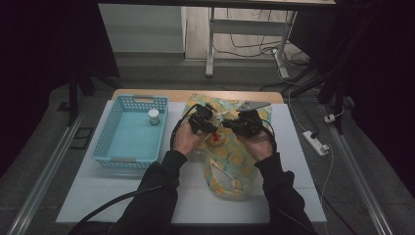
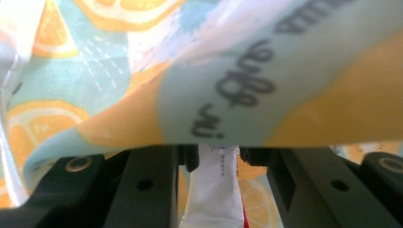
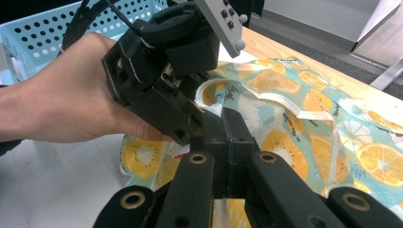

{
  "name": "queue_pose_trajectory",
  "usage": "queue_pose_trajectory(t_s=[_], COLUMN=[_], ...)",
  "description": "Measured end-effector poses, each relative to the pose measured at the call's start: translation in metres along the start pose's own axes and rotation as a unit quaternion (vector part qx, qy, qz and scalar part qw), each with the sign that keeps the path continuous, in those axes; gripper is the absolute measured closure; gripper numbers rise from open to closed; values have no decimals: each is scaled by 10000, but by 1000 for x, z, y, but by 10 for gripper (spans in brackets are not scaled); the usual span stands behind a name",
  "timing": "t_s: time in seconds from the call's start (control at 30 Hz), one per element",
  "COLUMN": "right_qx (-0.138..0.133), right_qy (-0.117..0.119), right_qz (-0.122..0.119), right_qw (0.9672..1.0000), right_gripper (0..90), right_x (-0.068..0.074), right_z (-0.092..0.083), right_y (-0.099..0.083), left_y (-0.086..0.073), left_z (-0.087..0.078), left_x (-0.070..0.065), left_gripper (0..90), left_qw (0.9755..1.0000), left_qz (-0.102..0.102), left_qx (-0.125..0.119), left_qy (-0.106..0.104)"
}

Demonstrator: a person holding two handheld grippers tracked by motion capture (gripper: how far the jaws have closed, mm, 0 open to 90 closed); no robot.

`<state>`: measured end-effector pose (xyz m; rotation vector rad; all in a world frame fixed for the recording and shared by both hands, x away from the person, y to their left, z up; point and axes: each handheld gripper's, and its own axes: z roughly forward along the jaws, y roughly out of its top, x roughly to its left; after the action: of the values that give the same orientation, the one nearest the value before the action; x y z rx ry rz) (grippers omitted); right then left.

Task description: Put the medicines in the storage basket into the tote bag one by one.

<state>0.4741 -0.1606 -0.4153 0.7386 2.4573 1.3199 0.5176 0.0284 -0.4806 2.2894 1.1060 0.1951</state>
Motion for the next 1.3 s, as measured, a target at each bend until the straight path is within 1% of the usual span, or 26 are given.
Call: queue_pose_trajectory(t_s=[0.07, 0.1, 0.17, 0.27, 0.33, 0.43, 0.5, 0.63, 0.7, 0.73, 0.77, 0.83, 0.87, 0.9, 1.0, 1.03, 1.07, 1.13, 1.2, 1.3], right_qx=[8, 20, 17, -7, -19, -28, -9, -2, -18, -23, -24, -22, -19, -11, 7, 12, 13, 15, 18, 16], right_qy=[-15, -22, -26, -36, -47, -33, -36, -28, -11, -2, 3, 9, 12, 9, 12, 17, 18, 24, 25, 37], right_qz=[11, 17, 29, 52, 63, 56, 60, 73, 72, 74, 74, 75, 78, 78, 68, 64, 60, 58, 60, 64], right_qw=[10000, 10000, 10000, 10000, 10000, 10000, 10000, 10000, 10000, 10000, 10000, 10000, 10000, 10000, 10000, 10000, 10000, 10000, 10000, 10000], right_gripper=[900, 900, 900, 900, 900, 900, 900, 900, 900, 900, 900, 900, 900, 900, 900, 900, 900, 900, 900, 900], right_x=[0, -1, -1, -3, -3, -4, -4, -4, -5, -5, -5, -5, -5, -5, -5, -5, -4, -4, -5, -5], right_z=[1, 1, 1, 0, -1, -1, -1, 0, 0, 0, 0, 0, 0, 0, 1, 1, 1, 1, 1, 1], right_y=[-1, -1, -1, -2, -1, -1, -2, -2, -2, -2, -2, -3, -3, -3, -3, -3, -3, -3, -3, -3], left_y=[-1, -1, -2, -2, -3, -4, -5, -7, -8, -9, -10, -12, -13, -14, -16, -17, -19, -22, -26, -32], left_z=[2, 2, 0, -4, -8, -14, -20, -30, -35, -38, -40, -46, -48, -51, -57, -59, -61, -65, -68, -71], left_x=[0, 0, -1, -3, -4, -5, -5, -6, -6, -7, -8, -9, -10, -9, -8, -7, -6, -2, 3, 13], left_gripper=[701, 690, 625, 573, 534, 472, 441, 376, 332, 298, 267, 230, 206, 189, 148, 123, 115, 93, 59, 24], left_qw=[10000, 9999, 9998, 9995, 9992, 9986, 9979, 9963, 9953, 9946, 9942, 9933, 9928, 9927, 9927, 9929, 9934, 9938, 9934, 9934], left_qz=[56, 82, 123, 236, 282, 330, 415, 444, 441, 486, 572, 635, 633, 646, 578, 547, 510, 470, 410, 297], left_qx=[-15, -78, -137, -177, -239, -313, -389, -496, -478, -479, -451, -436, -447, -437, -453, -443, -429, -444, -454, -529], left_qy=[21, -4, -37, -65, -124, -277, -321, -543, -718, -785, -797, -861, -914, -925, -958, -955, -933, -909, -966, -977])
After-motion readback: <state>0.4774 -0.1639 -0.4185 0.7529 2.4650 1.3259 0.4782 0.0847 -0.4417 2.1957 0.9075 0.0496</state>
